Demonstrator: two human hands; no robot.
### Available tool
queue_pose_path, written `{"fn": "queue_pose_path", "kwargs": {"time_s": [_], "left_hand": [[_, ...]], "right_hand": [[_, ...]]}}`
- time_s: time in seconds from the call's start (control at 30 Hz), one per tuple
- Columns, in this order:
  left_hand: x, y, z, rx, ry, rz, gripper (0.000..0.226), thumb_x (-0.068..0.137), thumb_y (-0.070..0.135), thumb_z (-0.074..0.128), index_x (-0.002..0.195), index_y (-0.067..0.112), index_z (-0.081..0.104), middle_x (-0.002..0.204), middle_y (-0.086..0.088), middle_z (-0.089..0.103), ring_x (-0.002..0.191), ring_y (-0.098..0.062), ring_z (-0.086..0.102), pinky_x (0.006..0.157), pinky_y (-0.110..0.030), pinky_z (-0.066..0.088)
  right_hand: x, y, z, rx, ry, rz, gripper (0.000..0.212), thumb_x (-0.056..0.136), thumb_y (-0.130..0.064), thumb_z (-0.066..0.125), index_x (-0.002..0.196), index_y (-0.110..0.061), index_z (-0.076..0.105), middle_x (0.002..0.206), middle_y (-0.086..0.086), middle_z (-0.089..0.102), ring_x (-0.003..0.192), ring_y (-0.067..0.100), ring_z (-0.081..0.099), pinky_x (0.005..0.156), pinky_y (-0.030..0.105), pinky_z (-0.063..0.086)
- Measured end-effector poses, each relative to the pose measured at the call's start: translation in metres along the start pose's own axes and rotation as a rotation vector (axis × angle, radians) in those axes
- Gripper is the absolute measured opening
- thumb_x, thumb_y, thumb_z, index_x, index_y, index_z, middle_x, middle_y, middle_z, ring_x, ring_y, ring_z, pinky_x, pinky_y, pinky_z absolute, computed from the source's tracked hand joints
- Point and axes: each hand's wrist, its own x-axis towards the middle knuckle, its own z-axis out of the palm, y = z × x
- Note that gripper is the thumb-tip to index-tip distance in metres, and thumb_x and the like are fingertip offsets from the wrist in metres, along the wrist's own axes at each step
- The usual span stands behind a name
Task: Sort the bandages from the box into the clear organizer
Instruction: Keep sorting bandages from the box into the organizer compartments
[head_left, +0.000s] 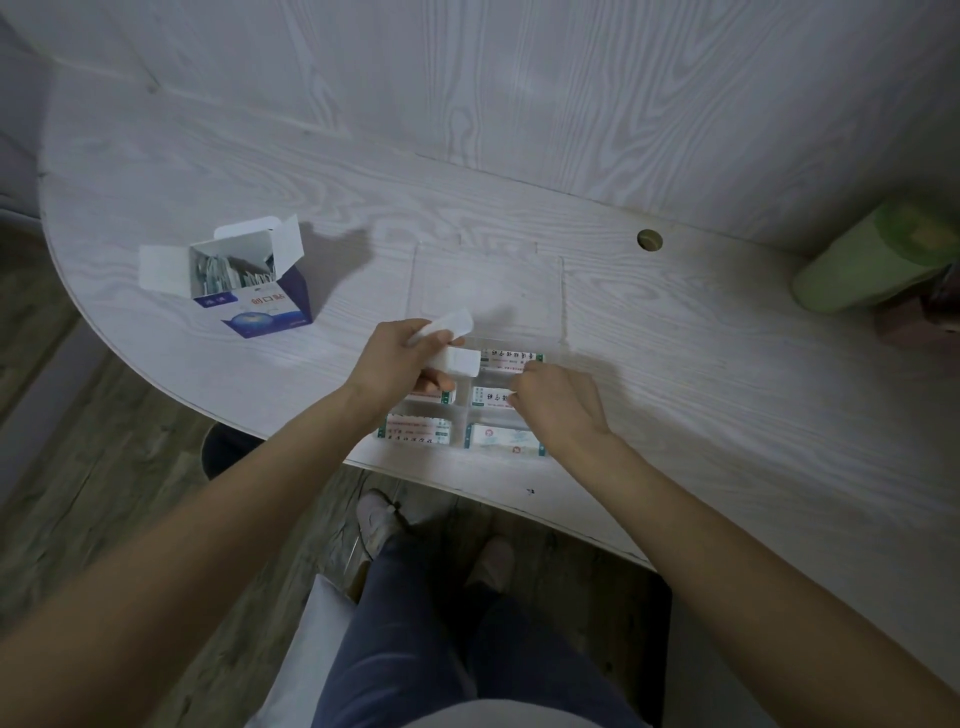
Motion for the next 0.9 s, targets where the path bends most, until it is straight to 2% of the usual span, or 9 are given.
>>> {"fn": "queue_pose_path", "kwargs": {"time_s": [0.2, 0.3, 0.37, 0.4, 0.53, 0.6, 0.73, 0.83, 0.9], "left_hand": [[-0.002, 0.001, 0.0, -0.004, -0.036, 0.011, 0.017, 0.097, 0.017, 0.051, 0.096, 0.005, 0.064, 0.075, -0.011, 0.063, 0.045, -0.008, 0.057, 0.049, -0.018, 0.05], [-0.003, 0.0, 0.002, -0.052, -0.045, 0.022, 0.018, 0.096, 0.019, 0.053, 0.098, 0.005, 0.064, 0.085, -0.014, 0.064, 0.051, -0.01, 0.061, 0.053, -0.018, 0.053], [-0.005, 0.001, 0.006, -0.083, -0.067, 0.026, 0.022, 0.097, 0.019, 0.052, 0.105, 0.001, 0.062, 0.084, -0.012, 0.066, 0.053, -0.01, 0.062, 0.053, -0.017, 0.052], [-0.007, 0.002, 0.008, -0.085, -0.095, 0.024, 0.023, 0.097, 0.019, 0.051, 0.106, 0.001, 0.062, 0.079, -0.008, 0.068, 0.053, -0.009, 0.063, 0.053, -0.017, 0.052], [-0.012, 0.007, 0.015, -0.01, -0.287, 0.028, 0.018, 0.096, 0.021, 0.052, 0.1, 0.007, 0.063, 0.075, -0.009, 0.073, 0.055, -0.012, 0.065, 0.055, -0.018, 0.053], [-0.012, 0.009, 0.014, 0.077, -0.345, 0.033, 0.014, 0.096, 0.02, 0.052, 0.097, 0.011, 0.063, 0.084, -0.014, 0.073, 0.052, -0.013, 0.064, 0.052, -0.019, 0.051], [-0.008, 0.007, 0.011, 0.494, -0.367, 0.207, 0.022, 0.099, 0.022, 0.047, 0.083, 0.013, 0.06, 0.079, -0.005, 0.072, 0.048, -0.008, 0.056, 0.051, -0.02, 0.046], [0.0, 0.003, 0.012, 0.919, -0.317, 0.401, 0.024, 0.1, 0.02, 0.042, 0.092, 0.009, 0.062, 0.077, 0.002, 0.066, 0.071, -0.017, 0.061, 0.068, -0.031, 0.047], [0.002, 0.004, 0.015, 1.026, -0.302, 0.445, 0.026, 0.1, 0.019, 0.041, 0.109, 0.01, 0.063, 0.085, 0.0, 0.064, 0.081, -0.019, 0.059, 0.07, -0.03, 0.041]], "right_hand": [[-0.009, 0.002, -0.011, 0.121, 0.076, 0.007, 0.022, 0.094, -0.011, 0.047, 0.095, -0.016, 0.069, 0.093, -0.003, 0.063, 0.085, 0.019, 0.062, 0.056, 0.025, 0.036], [-0.02, 0.002, -0.035, 0.805, 0.189, 0.206, 0.016, 0.092, -0.024, 0.057, 0.091, -0.019, 0.072, 0.08, -0.009, 0.068, 0.064, 0.01, 0.062, 0.056, 0.024, 0.047], [-0.025, 0.0, -0.053, 1.298, 0.072, 0.262, 0.012, 0.089, -0.026, 0.065, 0.091, -0.017, 0.071, 0.074, -0.004, 0.07, 0.048, 0.006, 0.058, 0.046, 0.017, 0.044], [-0.025, 0.0, -0.055, 1.377, 0.035, 0.25, 0.007, 0.086, -0.022, 0.068, 0.087, -0.015, 0.071, 0.071, 0.0, 0.07, 0.048, 0.009, 0.059, 0.045, 0.017, 0.043], [-0.02, 0.003, -0.052, 1.295, 0.176, 0.221, 0.011, 0.082, -0.01, 0.072, 0.073, -0.017, 0.069, 0.068, 0.003, 0.07, 0.057, 0.025, 0.064, 0.056, 0.035, 0.052], [-0.022, 0.005, -0.055, 1.296, 0.187, 0.243, 0.007, 0.084, -0.015, 0.07, 0.078, -0.014, 0.068, 0.067, 0.004, 0.07, 0.052, 0.02, 0.063, 0.051, 0.028, 0.051], [-0.024, 0.007, -0.064, 1.551, -0.103, 0.448, 0.037, 0.095, -0.044, 0.05, 0.093, -0.009, 0.061, 0.069, 0.012, 0.071, 0.053, 0.017, 0.063, 0.049, 0.023, 0.04], [-0.02, 0.01, -0.059, 1.639, -0.102, 0.409, 0.018, 0.093, -0.018, 0.06, 0.087, -0.001, 0.062, 0.068, 0.012, 0.067, 0.055, 0.015, 0.061, 0.053, 0.023, 0.044], [-0.018, 0.012, -0.055, 1.631, -0.058, 0.349, 0.005, 0.086, 0.0, 0.064, 0.082, -0.002, 0.063, 0.069, 0.012, 0.065, 0.053, 0.01, 0.062, 0.054, 0.018, 0.049]]}}
